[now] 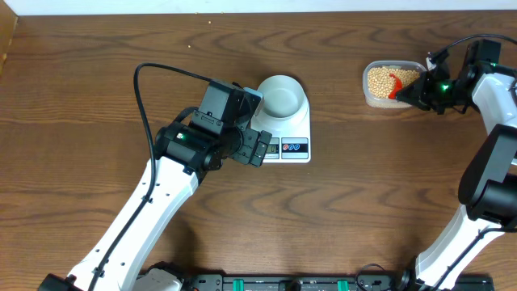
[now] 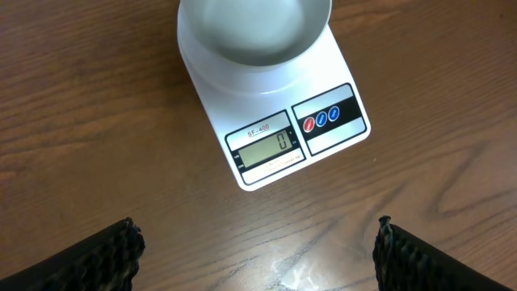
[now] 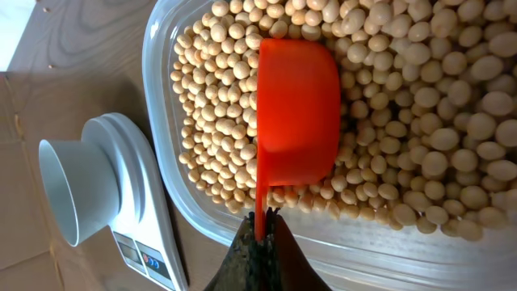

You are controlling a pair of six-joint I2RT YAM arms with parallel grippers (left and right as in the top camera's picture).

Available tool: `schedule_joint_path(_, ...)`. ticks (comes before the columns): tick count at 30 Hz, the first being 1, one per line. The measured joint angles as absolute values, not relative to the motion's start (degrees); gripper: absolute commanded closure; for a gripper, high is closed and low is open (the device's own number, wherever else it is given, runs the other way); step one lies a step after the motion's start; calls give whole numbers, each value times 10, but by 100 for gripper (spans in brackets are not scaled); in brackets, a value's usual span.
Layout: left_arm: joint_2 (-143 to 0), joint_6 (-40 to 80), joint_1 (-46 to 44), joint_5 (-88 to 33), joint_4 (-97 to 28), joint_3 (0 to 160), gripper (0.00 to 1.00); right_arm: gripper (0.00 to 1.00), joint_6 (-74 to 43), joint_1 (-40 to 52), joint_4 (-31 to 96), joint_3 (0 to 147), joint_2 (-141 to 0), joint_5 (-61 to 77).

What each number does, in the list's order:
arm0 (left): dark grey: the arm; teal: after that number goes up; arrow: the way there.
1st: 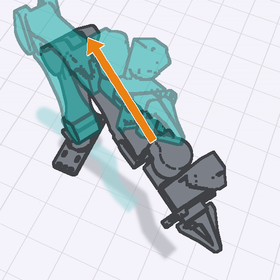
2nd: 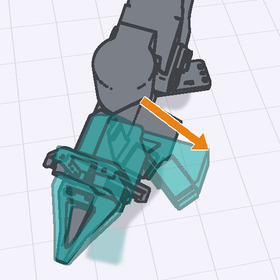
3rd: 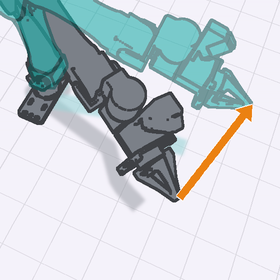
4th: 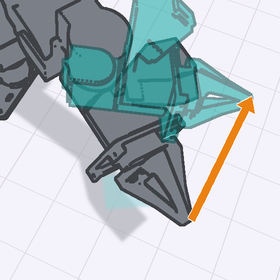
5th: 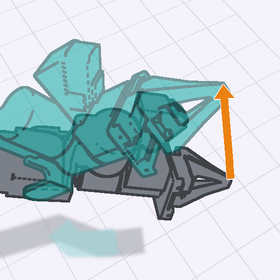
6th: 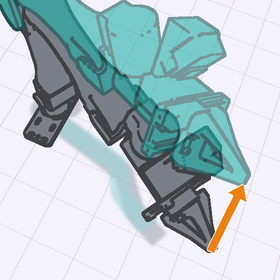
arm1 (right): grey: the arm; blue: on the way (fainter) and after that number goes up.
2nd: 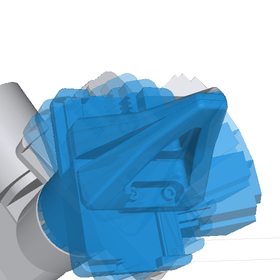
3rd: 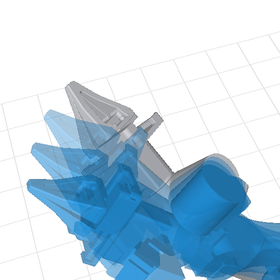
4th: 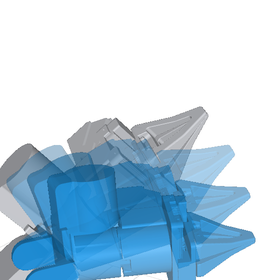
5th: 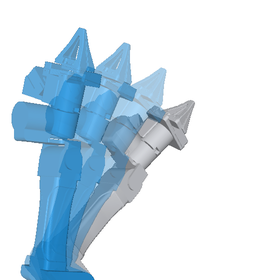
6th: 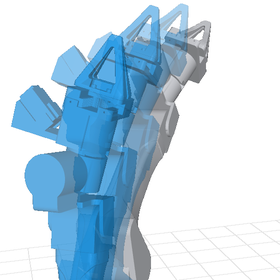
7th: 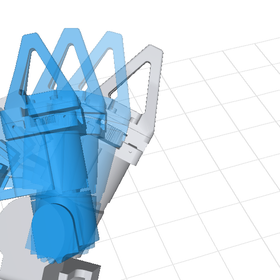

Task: Scoop item into bowl and weigh 50g on scale
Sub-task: 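Drag the red scoop through the soybeans to fill it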

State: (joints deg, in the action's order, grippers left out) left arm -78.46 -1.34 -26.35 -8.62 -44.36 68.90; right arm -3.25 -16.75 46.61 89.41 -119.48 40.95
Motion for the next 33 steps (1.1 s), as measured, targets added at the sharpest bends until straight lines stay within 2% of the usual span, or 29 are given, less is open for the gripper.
schedule_joint_path(9, -785, -13, -263, -86, -444, 689, 7, 99, -32, -172, 465, 894, -1202, 449)
schedule_joint_path(20, -785, -13, -263, -86, -444, 689, 7, 99, -21, -225, 479, 893, -1218, 531)
schedule_joint_path(33, -785, -13, -263, -86, -444, 689, 7, 99, -5, -237, 485, 893, -1218, 554)
